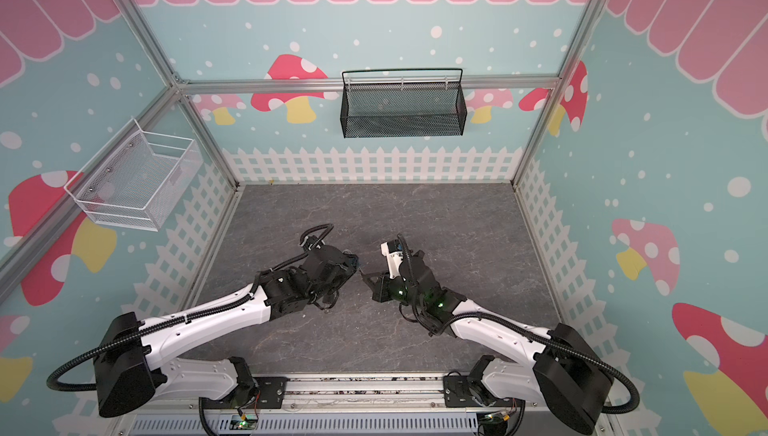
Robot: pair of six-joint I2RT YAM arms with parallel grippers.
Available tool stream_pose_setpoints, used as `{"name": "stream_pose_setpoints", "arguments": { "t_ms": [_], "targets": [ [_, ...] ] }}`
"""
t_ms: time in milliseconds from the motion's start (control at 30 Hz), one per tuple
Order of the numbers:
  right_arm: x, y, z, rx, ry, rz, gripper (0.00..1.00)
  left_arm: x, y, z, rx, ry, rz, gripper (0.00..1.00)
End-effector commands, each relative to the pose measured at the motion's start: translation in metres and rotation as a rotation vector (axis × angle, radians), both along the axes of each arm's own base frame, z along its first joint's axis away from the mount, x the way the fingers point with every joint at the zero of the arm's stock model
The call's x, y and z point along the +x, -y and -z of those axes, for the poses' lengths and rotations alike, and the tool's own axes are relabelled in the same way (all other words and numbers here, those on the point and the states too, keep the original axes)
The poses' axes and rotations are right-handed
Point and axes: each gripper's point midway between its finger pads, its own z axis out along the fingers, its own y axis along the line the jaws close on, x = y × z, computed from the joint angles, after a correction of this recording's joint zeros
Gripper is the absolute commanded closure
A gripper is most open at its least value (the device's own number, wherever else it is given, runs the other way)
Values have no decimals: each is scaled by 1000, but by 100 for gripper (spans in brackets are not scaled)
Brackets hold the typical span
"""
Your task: Unlock with the key
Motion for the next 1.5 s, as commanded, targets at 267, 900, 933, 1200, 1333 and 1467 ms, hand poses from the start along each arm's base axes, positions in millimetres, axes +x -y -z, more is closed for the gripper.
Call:
{"name": "stream_pose_setpoints", "arguments": {
  "t_ms": [267, 900, 933, 1200, 1333, 1467],
  "targets": [
    [4, -12, -20, 69, 19, -1, 100, 3, 2, -13, -64, 35, -27, 100],
    [7, -5, -11, 33, -1, 48, 100, 1, -1, -17, -84, 44, -39, 100],
    [7, -6, -12, 36, -3, 48, 100, 1, 0, -18, -84, 46, -35, 100],
    [4, -15, -38, 90, 51, 8, 100, 1, 3, -15, -76, 43, -37, 100],
    [2, -15, -32, 80, 38, 4, 100, 2, 0, -18, -74, 55, -48, 100],
    [3, -18, -27, 71, 22, 5, 100, 1, 0, -22, -88, 58, -47, 100]
  ]
}}
